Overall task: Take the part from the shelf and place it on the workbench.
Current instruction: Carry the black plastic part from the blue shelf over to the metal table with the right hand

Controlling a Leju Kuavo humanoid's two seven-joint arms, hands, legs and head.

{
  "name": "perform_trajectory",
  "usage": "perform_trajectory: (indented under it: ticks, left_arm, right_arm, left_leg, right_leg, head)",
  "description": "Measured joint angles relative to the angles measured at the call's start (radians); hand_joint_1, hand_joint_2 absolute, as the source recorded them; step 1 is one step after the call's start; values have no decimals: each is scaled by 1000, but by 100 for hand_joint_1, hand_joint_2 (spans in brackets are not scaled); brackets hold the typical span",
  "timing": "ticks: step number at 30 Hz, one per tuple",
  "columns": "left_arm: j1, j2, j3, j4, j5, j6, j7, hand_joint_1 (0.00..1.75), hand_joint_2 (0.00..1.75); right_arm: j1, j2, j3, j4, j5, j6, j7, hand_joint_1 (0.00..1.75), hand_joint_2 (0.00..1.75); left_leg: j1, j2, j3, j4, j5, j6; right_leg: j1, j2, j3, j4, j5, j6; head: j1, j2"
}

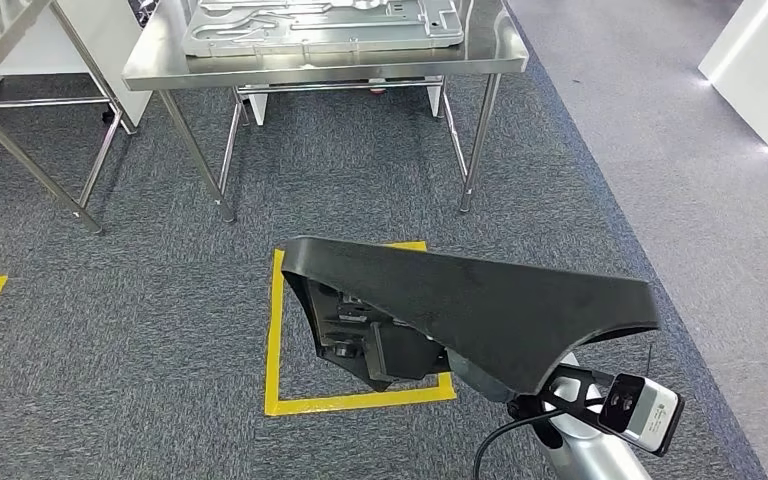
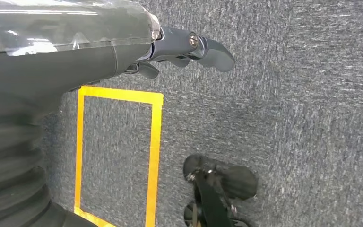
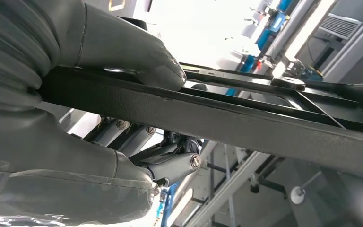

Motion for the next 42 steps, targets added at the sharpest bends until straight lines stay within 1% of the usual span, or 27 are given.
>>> perform_trajectory:
  ticks: [1, 2, 3, 4, 5, 6, 7, 9, 12, 14, 16, 17, 18, 19, 21, 23, 26, 28, 31, 32, 33, 34, 36, 37, 38, 40, 42]
  left_arm:
    - [1, 0, 0, 0, 0, 0, 0, 0, 175]
    - [3, 0, 0, 0, 0, 0, 0, 0, 175]
    - [4, 0, 0, 0, 1, 0, 0, 0, 175]
    - [5, 0, 0, 0, 1, 1, 0, 0, 175]
    - [5, 1, 0, 0, 1, 2, 0, 0, 175]
    - [5, 1, 0, 0, 1, 3, -1, 0, 175]
    - [5, 1, 0, 0, 1, 4, -1, 0, 175]
    - [5, 1, 1, 0, 1, 7, -3, 0, 175]
    - [6, 1, 1, 0, 1, 8, -4, 0, 175]
    - [5, 1, 1, 0, 1, 8, -5, 0, 175]
    - [5, 1, 1, 0, 1, 8, -6, 0, 175]
    - [5, 1, 1, 0, 1, 8, -6, 0, 175]
    - [6, 1, 1, 0, 1, 8, -6, 0, 175]
    - [6, 1, 1, 0, 1, 8, -6, 0, 175]
    - [6, 1, 1, 0, 1, 8, -6, 0, 175]
    - [5, 0, 1, 0, 1, 7, -6, 0, 175]
    - [3, 1, 1, 0, 1, 7, -6, 0, 175]
    - [1, 0, 1, 0, 1, 7, -6, 0, 175]
    - [0, 0, 1, 0, 1, 5, -7, 0, 175]
    - [2, 1, 1, 0, 1, 4, -7, 0, 175]
    - [4, 1, 1, 0, 1, 4, -7, 0, 175]
    - [6, 1, 1, 0, 1, 2, -7, 0, 175]
    - [7, 2, 1, 0, 1, 0, -8, 0, 175]
    - [7, 3, 1, 0, 1, 0, -8, 0, 175]
    - [7, 5, 1, 0, 0, -1, -9, 0, 175]
    - [8, 7, 1, 0, 0, -2, -11, 0, 175]
    - [9, 8, 1, 0, 0, -2, -14, 0, 175]
  right_arm:
    - [1, 0, 0, 0, 0, 1, 0, 173, 175]
    - [1, 0, 0, 0, 0, 2, 0, 173, 175]
    - [1, 0, 0, 0, 0, 3, 0, 173, 175]
    - [2, 1, 0, 0, 0, 4, 0, 173, 175]
    - [2, 1, 0, 0, 0, 6, 0, 173, 175]
    - [1, 1, 0, 0, 0, 7, 0, 173, 175]
    - [1, 1, -1, 1, 0, 9, 0, 173, 175]
    - [0, 2, -3, 1, 0, 12, 0, 173, 175]
    - [-1, 3, -9, 0, 0, 16, 0, 173, 175]
    - [-3, 3, -13, 0, -1, 17, 0, 173, 175]
    - [-3, 3, -15, 0, -3, 18, 0, 173, 175]
    - [-2, 3, -15, 1, -4, 18, 0, 173, 175]
    - [-2, 3, -16, 2, -5, 18, 0, 173, 175]
    - [-2, 3, -17, 2, -7, 18, 0, 173, 175]
    - [-2, 2, -20, 3, -9, 18, 0, 173, 175]
    - [-3, 3, -22, 4, -11, 18, 0, 173, 175]
    - [-4, 2, -22, 6, -11, 18, 0, 173, 175]
    - [-6, 2, -23, 5, -11, 18, 0, 173, 175]
    - [-7, 3, -23, 6, -12, 18, 0, 173, 175]
    - [-6, 3, -23, 6, -12, 17, 0, 173, 175]
    - [-6, 3, -23, 6, -12, 17, 0, 173, 175]
    - [-6, 3, -23, 6, -12, 16, 0, 173, 175]
    - [-6, 3, -23, 6, -13, 14, 0, 173, 175]
    - [-6, 3, -23, 7, -13, 13, 0, 173, 175]
    - [-7, 3, -23, 7, -13, 11, 0, 173, 175]
    - [-7, 3, -23, 8, -13, 9, 1, 173, 175]
    - [-6, 3, -23, 8, -13, 6, 0, 173, 175]
  left_leg:
    - [0, 0, -39, 64, -19, -2]
    - [0, 0, -65, 99, -19, -3]
    - [0, 0, -72, 95, 2, -2]
    - [0, 0, -58, 48, 43, 1]
    - [0, 0, -30, -25, 88, 5]
    - [-3, -1, -1, -91, 120, 10]
    - [-5, -2, 23, -143, 138, 16]
    - [-11, -3, 38, -174, 132, 28]
    - [-7, -4, 54, -189, 126, 46]
    - [-5, -4, 69, -196, 120, 55]
    - [-5, -4, 77, -197, 111, 58]
    - [-5, -4, 83, -197, 105, 58]
    - [-5, -5, 90, -197, 99, 56]
    - [-5, -5, 100, -197, 92, 54]
    - [-4, -6, 123, -197, 77, 47]
    - [-5, -5, 134, -198, 64, 36]
    - [-6, -1, 140, -190, 57, 17]
    - [-4, -1, 117, -135, 51, 10]
    - [-3, -1, 4, 46, -3, 3]
    - [-3, -1, -30, 86, -24, 2]
    - [-3, -1, -50, 97, -32, 4]
    - [-3, -1, -53, 72, -17, 6]
    - [-6, -1, -22, -54, 74, 18]
    - [-10, -2, -4, -113, 110, 24]
    - [-13, -2, 8, -152, 130, 30]
    - [-19, -5, 16, -174, 132, 40]
    - [-15, -6, 34, -187, 141, 51]
  right_leg:
    - [2, 1, 3, 1, -4, -2]
    - [3, 4, 7, 2, -9, -2]
    - [4, 6, 13, 3, -14, -2]
    - [5, 8, 22, 4, -22, 0]
    - [5, 9, 33, 5, -30, 2]
    - [7, 10, 41, 6, -38, 6]
    - [7, 11, 46, 7, -45, 10]
    - [8, 12, 47, 9, -49, 22]
    - [6, 10, 39, 40, -54, 37]
    - [2, 8, -9, 131, -89, 46]
    - [-2, 7, -94, 259, -138, 54]
    - [-4, 7, -128, 299, -144, 57]
    - [-5, 6, -146, 304, -128, 57]
    - [-6, 5, -143, 269, -90, 56]
    - [-5, 1, -100, 136, 3, 50]
    - [1, -4, -71, 45, 34, 39]
    - [5, -1, -62, 28, 30, 18]
    - [3, 0, -46, 21, 25, 6]
    - [5, 1, -27, 18, 12, -6]
    - [7, 2, -21, 18, 6, -8]
    - [8, 4, -13, 18, 0, -8]
    - [10, 6, -3, 18, -7, -8]
    - [13, 7, 18, 18, -23, -7]
    - [15, 8, 26, 18, -29, -5]
    - [15, 9, 30, 18, -35, 0]
    - [15, 10, 35, 24, -37, 13]
    - [14, 10, 38, 39, -40, 26]
  head:
    - [0, 0]
    - [0, 0]
    - [0, 0]
    - [0, 0]
    - [0, 0]
    - [0, 0]
    - [0, 0]
    - [0, 0]
    - [0, 0]
    - [0, 0]
    - [0, 0]
    - [0, 0]
    - [0, 0]
    - [0, 0]
    - [0, 0]
    - [0, 0]
    - [0, 0]
    - [0, 0]
    - [-1, 0]
    - [-1, 0]
    - [-1, 0]
    - [-1, 0]
    - [-1, 0]
    - [0, 0]
    - [0, 0]
    - [0, 0]
    - [0, 0]
